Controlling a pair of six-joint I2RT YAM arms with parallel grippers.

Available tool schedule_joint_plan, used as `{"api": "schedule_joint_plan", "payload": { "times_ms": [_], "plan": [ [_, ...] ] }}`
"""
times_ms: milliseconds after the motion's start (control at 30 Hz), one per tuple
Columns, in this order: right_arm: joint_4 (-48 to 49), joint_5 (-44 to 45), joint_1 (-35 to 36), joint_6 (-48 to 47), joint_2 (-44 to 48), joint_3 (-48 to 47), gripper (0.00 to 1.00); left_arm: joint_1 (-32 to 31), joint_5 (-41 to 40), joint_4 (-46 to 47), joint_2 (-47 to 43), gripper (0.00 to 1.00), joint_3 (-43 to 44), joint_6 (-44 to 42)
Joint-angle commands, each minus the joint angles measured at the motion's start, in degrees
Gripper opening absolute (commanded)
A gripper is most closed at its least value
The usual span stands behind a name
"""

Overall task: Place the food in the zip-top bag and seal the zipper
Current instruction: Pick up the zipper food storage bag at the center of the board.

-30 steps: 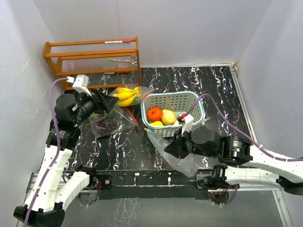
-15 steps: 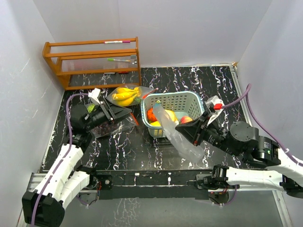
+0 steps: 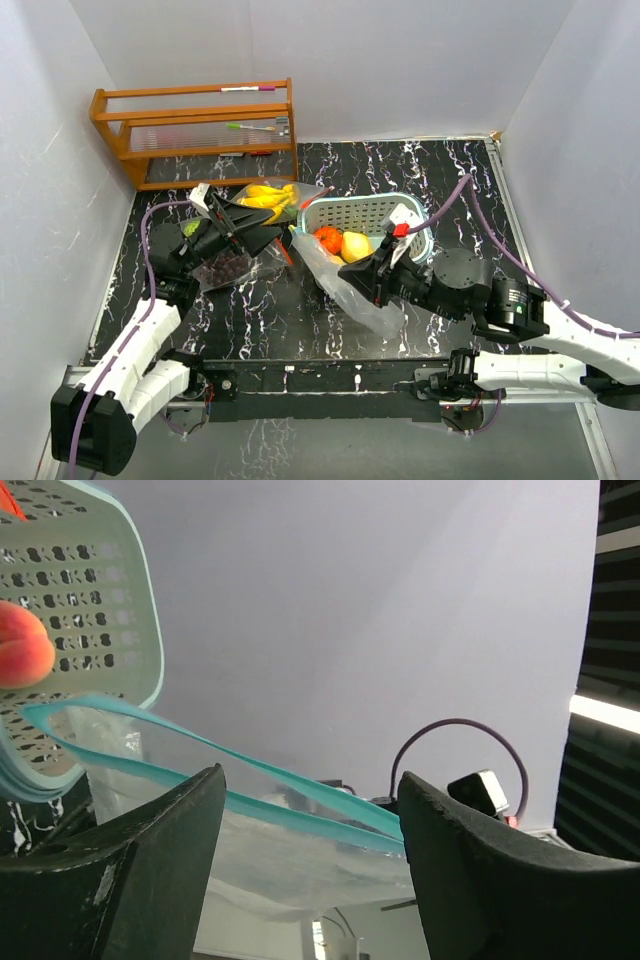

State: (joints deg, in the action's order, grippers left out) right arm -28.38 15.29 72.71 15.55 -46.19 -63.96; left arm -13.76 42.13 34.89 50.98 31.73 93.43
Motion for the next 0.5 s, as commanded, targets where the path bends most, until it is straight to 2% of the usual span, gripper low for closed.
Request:
{"api": "schedule_joint_plan", "payload": {
  "times_ms": [0,467],
  "plan": [
    [6.57,-1.59,0.2,-2.91,0.12,-1.95,0.08,-0.67,0.18,3.39,0.46,0.68,0.54,7.19],
    [9.02,-3.42,0.24,-6.5,-2.08,-2.61,0.08,-1.77,3.18,0.88,2.22,0.7,0.24,8.16]
  ]
}}
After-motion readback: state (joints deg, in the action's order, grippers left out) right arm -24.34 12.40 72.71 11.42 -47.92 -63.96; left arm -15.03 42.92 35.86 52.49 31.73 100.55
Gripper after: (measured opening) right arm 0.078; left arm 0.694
